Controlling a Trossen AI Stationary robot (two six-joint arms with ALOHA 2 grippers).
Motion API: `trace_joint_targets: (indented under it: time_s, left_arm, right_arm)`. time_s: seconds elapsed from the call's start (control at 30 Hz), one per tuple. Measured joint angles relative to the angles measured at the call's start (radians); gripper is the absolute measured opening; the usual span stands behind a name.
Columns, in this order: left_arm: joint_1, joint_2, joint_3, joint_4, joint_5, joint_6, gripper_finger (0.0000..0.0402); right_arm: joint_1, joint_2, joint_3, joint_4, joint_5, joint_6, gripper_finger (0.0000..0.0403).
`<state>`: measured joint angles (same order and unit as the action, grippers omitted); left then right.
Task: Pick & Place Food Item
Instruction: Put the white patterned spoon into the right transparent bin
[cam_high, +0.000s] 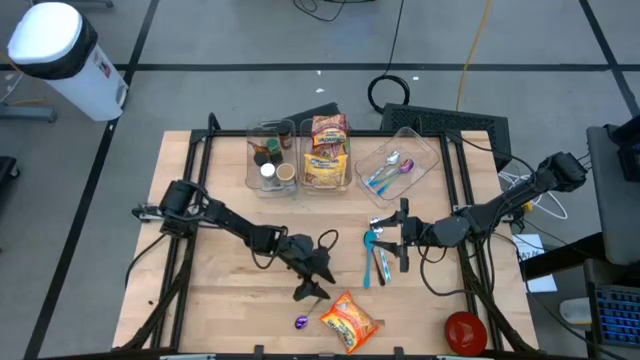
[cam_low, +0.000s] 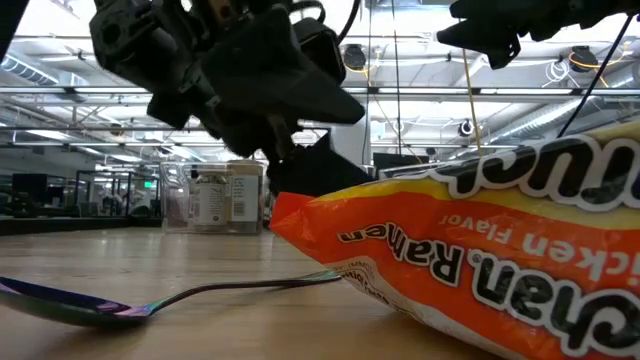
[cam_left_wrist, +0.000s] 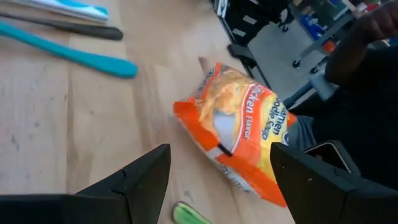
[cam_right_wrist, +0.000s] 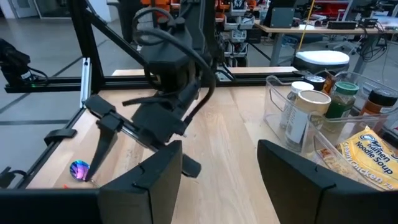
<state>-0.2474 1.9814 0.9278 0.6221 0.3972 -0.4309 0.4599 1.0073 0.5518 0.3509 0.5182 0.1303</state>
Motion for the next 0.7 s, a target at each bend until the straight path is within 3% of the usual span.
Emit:
trace_joint_targets:
  time_s: [0.43, 0.7]
  left_arm:
    - [-0.011, 0.046, 0.276, -0.446, 0.005, 0.187, 0.0282]
    - [-0.008, 0.084, 0.351, -0.501, -0.001, 0.259, 0.0282]
  right_arm:
    - [0.000, 0.000, 0.000, 0.012, 0.000, -0.014, 0.0201]
    - [0.000, 0.007, -0.001, 0.024, -0.053, -0.012, 0.0201]
